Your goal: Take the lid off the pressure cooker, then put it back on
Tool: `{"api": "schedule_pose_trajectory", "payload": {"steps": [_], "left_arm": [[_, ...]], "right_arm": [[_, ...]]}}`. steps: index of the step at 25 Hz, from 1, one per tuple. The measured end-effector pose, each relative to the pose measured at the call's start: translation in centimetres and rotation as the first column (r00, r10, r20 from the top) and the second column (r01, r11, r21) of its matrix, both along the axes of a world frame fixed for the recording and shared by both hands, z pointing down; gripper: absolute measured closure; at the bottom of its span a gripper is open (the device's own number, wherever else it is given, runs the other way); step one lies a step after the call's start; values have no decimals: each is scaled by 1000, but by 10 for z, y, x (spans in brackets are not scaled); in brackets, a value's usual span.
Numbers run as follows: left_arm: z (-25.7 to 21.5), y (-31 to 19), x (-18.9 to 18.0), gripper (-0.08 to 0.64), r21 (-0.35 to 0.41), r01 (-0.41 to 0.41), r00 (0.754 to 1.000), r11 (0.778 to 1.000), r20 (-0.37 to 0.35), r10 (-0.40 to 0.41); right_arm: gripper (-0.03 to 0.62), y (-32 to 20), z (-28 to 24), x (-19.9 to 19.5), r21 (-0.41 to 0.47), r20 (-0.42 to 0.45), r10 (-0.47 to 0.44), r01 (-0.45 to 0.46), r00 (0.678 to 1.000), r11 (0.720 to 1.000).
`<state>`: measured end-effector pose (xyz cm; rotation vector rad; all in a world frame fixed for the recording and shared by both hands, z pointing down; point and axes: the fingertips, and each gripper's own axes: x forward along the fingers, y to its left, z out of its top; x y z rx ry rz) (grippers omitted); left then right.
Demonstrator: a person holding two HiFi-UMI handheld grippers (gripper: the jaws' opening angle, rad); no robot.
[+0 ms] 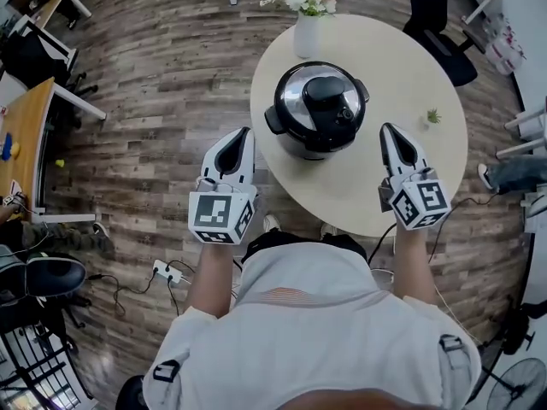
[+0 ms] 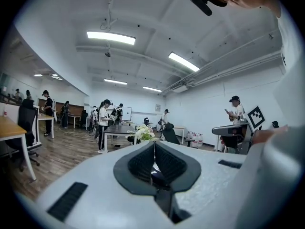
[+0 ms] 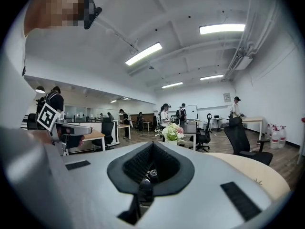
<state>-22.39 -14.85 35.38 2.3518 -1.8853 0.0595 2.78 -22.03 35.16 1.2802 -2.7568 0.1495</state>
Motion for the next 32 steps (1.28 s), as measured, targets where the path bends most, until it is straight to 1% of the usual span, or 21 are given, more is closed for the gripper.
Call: {"api": "schedule_pose_trajectory", "payload": {"steps": [3, 6, 10, 14, 24, 29, 30, 31, 32], "left_arm": [[3, -12, 2, 552, -13, 5, 1000, 1000, -3, -5], [-3, -22, 14, 552, -6, 10, 1000, 1000, 1, -10], [-11, -24, 29, 552, 2, 28, 999, 1000, 21, -28], [-17, -27, 41, 552, 7, 41, 999, 999, 33, -41], [-22, -31, 46, 552, 14, 62, 997, 998, 47, -63], [-27, -32, 48, 552, 33, 52, 998, 998, 22, -53], [-28, -32, 50, 551, 37, 44, 999, 998, 15, -45], [-29, -33, 51, 530, 38, 38, 999, 999, 10, -38], [-30, -34, 52, 479, 39, 36, 999, 999, 6, -36]], "right_arm": [[591, -13, -2, 1, -1, 0, -12, 12, 1000, 1000], [591, -26, -7, 13, 5, 0, -27, 27, 1000, 1000], [591, -36, -12, 31, 10, 19, -36, 36, 999, 999], [591, -45, -20, 39, 24, 39, -53, 52, 998, 998], [589, -55, -28, 40, 38, 64, -82, 80, 995, 996], [589, -53, -33, 38, 48, 64, -111, 108, 992, 993], [579, -53, -34, 38, 48, 61, -114, 111, 992, 993], [547, -54, -34, 38, 47, 57, -116, 114, 992, 992], [516, -54, -34, 37, 45, 52, -119, 116, 992, 992]]}}
